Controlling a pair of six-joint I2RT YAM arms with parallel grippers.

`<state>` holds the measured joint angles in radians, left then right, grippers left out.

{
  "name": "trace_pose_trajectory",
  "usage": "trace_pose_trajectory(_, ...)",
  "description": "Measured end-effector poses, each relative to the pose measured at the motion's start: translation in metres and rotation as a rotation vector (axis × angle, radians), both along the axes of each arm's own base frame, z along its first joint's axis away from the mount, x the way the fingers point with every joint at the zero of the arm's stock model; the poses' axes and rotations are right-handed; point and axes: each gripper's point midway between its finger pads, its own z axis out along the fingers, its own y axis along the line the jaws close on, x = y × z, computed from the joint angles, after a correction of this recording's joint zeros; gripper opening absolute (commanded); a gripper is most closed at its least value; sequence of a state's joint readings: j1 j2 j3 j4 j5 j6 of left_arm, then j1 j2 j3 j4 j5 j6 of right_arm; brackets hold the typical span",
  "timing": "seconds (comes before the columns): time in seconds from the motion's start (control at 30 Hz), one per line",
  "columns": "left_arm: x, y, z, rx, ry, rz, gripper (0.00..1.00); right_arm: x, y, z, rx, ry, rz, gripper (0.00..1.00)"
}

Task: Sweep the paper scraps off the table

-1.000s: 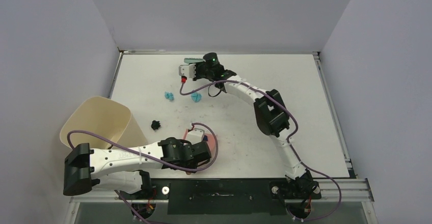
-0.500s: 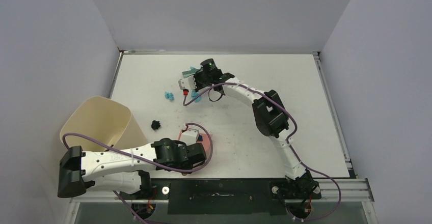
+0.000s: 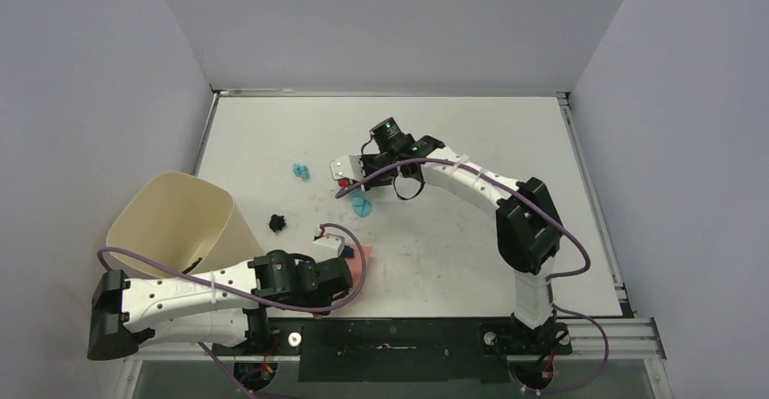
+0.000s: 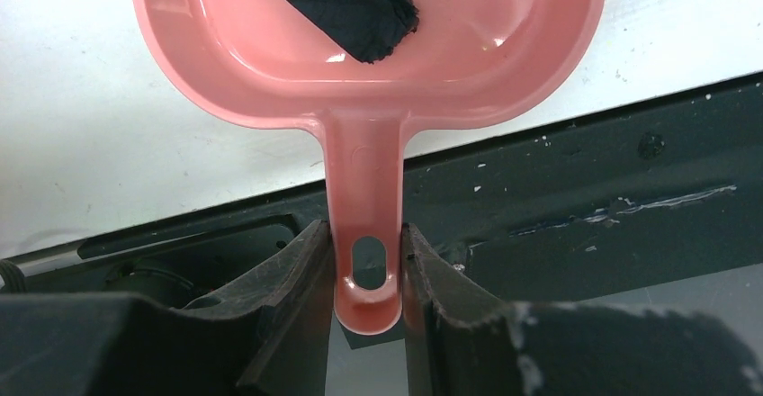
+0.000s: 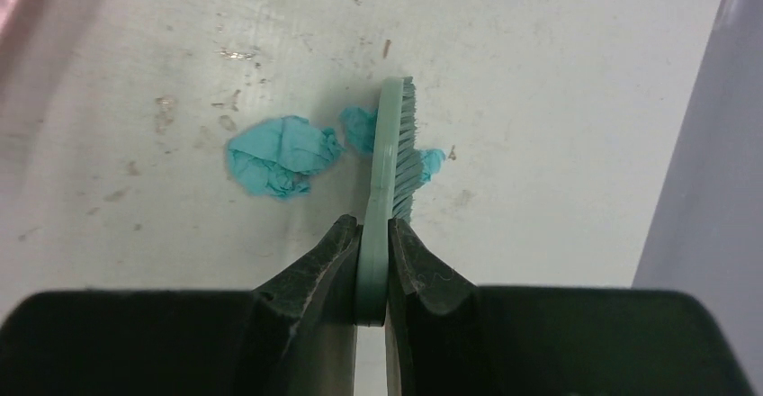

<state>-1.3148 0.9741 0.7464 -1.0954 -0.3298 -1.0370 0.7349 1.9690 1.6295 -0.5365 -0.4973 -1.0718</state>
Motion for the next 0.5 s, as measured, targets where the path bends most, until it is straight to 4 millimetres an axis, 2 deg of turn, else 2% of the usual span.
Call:
trace_pose_trajectory(0.13, -0.006, -0.001, -0.004, 0.017, 0.034, -0.018, 0.0, -0.027, -0.012, 0.01, 0.021, 0.085, -0.039, 0.05)
trace_pose_trajectory(0.33, -0.011, 0.001, -0.018, 0.074, 0.077, -0.04, 0.0, -0.055, -0.031, 0.029, 0.053, 0.219, -0.143, 0.06)
trace_pose_trajectory(0.5, -0.009, -0.006, -0.029, 0.109, 0.085, -0.069, 0.0, -0.069, -0.036, 0.027, 0.058, 0.342, -0.237, 0.06)
